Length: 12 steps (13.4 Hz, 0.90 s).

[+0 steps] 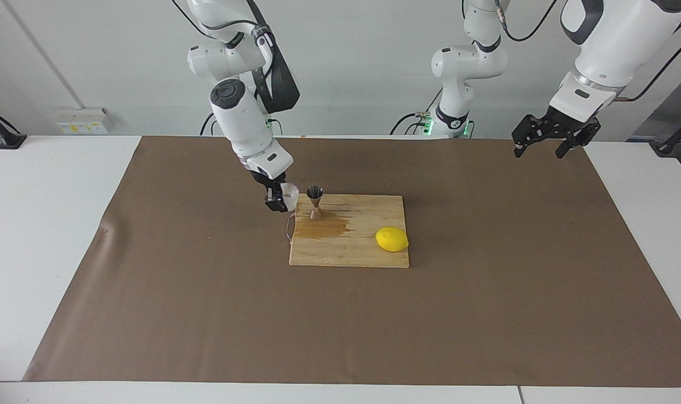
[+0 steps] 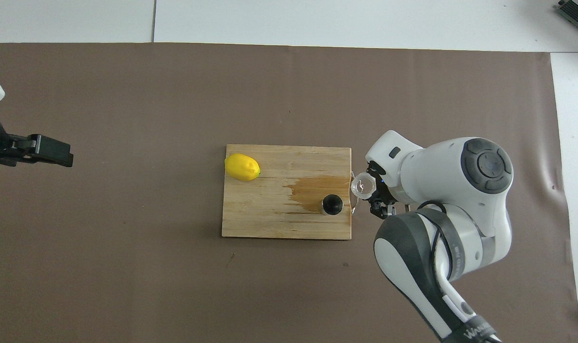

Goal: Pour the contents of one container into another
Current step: 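Lift the white cup with the right gripper toward the metal cup, then tilt the white cup with the right gripper over the metal cup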

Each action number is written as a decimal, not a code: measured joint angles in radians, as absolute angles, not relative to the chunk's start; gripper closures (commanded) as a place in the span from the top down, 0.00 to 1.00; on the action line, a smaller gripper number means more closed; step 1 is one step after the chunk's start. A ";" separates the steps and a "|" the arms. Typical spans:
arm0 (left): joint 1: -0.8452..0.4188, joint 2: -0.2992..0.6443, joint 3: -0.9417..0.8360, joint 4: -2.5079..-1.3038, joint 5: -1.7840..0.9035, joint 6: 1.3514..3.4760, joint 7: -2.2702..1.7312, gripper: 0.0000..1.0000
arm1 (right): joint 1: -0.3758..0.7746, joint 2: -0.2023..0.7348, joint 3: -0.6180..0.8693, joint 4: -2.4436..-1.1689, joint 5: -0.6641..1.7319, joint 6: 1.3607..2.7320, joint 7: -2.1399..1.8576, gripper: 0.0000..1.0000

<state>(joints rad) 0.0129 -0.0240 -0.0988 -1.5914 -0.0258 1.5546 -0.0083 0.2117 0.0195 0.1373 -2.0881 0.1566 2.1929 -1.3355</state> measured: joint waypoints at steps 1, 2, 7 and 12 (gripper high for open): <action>0.013 -0.024 -0.099 -1.591 -0.026 1.559 -0.008 1.00 | 0.224 0.020 0.137 -2.074 0.126 2.177 -1.310 0.30; 0.013 -0.024 -0.099 -1.591 -0.026 1.560 -0.008 1.00 | 0.236 0.022 0.137 -2.059 0.093 2.164 -1.280 0.30; 0.013 -0.024 -0.099 -1.591 -0.026 1.562 -0.008 1.00 | 0.296 0.035 0.137 -2.040 -0.072 2.155 -1.175 0.30; 0.014 -0.024 -0.099 -1.594 -0.026 1.562 -0.012 1.00 | 0.345 0.042 0.138 -2.039 -0.209 2.146 -1.134 0.30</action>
<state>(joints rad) 0.0143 -0.0238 -0.0988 -1.5941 -0.0258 1.5616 -0.0123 0.3447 0.0423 0.1376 -2.0393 -0.2090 2.1463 -1.1336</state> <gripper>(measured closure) 0.000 0.498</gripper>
